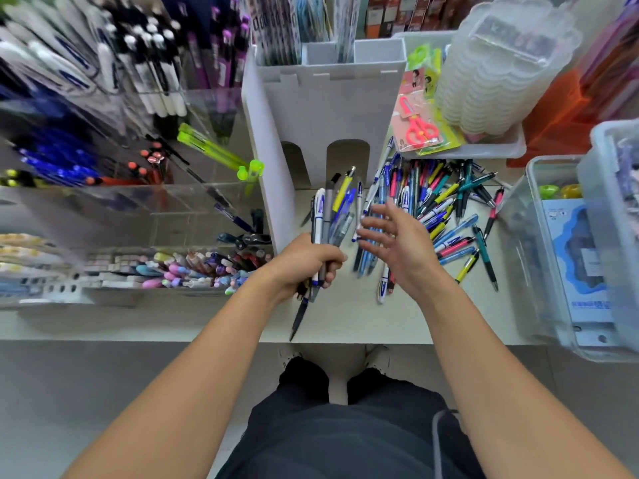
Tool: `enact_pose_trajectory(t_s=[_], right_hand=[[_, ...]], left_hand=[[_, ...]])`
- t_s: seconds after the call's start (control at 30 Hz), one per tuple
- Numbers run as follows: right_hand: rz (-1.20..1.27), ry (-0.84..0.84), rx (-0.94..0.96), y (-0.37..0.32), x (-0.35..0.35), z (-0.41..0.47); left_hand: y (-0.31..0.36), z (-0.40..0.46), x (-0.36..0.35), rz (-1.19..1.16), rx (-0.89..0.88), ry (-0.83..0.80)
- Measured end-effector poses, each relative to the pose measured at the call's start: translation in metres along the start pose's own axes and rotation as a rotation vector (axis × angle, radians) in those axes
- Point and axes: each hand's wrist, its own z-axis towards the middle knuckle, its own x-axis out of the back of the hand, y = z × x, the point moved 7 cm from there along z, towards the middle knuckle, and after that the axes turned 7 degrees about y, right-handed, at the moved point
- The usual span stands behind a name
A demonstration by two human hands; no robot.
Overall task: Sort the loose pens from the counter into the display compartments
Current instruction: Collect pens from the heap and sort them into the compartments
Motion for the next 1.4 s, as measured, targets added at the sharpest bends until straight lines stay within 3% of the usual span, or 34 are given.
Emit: enact_pose_trajectory(t_s=[0.1, 0.2, 0.4, 0.57, 0.7, 0.8, 0.9, 1.0, 1.1, 1.17, 1.4], right_hand=[[0.073, 0.044, 0.046, -0.023, 0.009, -0.012], [0.215, 0.021, -0.104, -0.004, 0.012, -0.041], [0.606, 0.149, -0.291, 0.022, 0.014, -0.067], [0.633, 0.206, -0.181, -0.009, 0.017, -0.061], [0.377, 0.113, -0.164, -0.001, 0.021, -0.059], [0.113, 0.028, -0.156, -0.003, 0.037, -0.06], [-0.128, 0.001, 0.085, -0.049, 0.05, -0.058], [-0.26, -0.158, 0.408, -0.109, 0.023, -0.065], [-0.312, -0.3, 0.588, -0.141, -0.02, -0.073], [-0.316, -0.322, 0.662, -0.148, -0.042, -0.075], [-0.301, -0.455, 0.732, -0.147, -0.105, -0.107]], left_hand=[[0.019, -0.008, -0.006, -0.334, -0.007, -0.044], [0.051, -0.016, -0.015, -0.609, -0.109, -0.043], [0.09, -0.023, -0.037, -0.901, -0.171, 0.0], [0.081, -0.031, -0.056, -0.753, -0.159, 0.018], [0.079, -0.031, -0.055, -0.77, -0.205, 0.019], [0.074, -0.031, -0.052, -0.63, -0.248, -0.008], [0.067, -0.031, -0.042, -0.308, -0.332, -0.038], [0.065, -0.04, -0.034, -0.025, -0.35, -0.086], [0.064, -0.056, -0.025, 0.122, -0.357, -0.15], [0.065, -0.069, -0.015, 0.13, -0.373, -0.149], [0.063, -0.11, 0.042, -0.189, -0.413, -0.041]])
